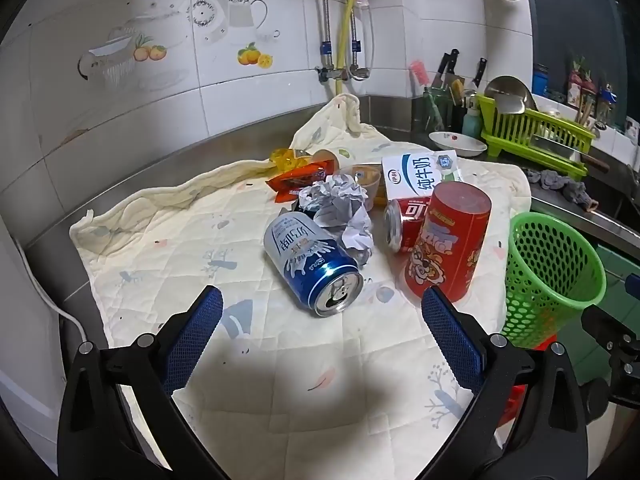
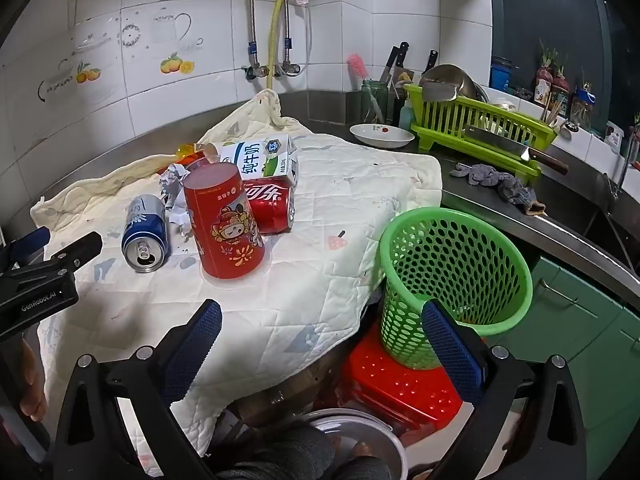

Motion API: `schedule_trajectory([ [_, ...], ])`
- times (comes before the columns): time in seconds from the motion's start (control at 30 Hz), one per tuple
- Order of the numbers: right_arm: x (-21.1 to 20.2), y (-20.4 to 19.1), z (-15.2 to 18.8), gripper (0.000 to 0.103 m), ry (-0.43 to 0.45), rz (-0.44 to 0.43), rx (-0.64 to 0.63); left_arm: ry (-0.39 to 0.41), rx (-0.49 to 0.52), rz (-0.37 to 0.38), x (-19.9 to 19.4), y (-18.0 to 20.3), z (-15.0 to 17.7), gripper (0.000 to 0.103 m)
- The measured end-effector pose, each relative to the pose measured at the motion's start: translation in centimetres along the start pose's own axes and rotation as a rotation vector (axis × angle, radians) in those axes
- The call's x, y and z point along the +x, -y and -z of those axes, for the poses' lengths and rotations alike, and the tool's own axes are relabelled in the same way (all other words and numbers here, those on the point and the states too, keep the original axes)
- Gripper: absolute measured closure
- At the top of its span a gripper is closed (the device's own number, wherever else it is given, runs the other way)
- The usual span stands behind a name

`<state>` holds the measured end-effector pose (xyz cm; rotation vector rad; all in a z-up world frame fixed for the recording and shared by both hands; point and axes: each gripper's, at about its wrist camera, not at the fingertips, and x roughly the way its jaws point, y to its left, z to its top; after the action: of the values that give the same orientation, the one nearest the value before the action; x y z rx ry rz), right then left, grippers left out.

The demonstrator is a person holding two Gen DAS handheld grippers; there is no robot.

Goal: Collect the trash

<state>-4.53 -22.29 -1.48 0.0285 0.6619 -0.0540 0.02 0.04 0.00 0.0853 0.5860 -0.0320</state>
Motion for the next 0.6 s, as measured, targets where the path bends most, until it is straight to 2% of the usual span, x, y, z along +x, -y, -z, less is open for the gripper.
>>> schedule_trajectory([
  [0.6,0.17,0.01,0.19,0.006,-0.003,0.001,0.000,-0.007,-0.007,0.008,0.23,-0.18,0.22,0.005],
])
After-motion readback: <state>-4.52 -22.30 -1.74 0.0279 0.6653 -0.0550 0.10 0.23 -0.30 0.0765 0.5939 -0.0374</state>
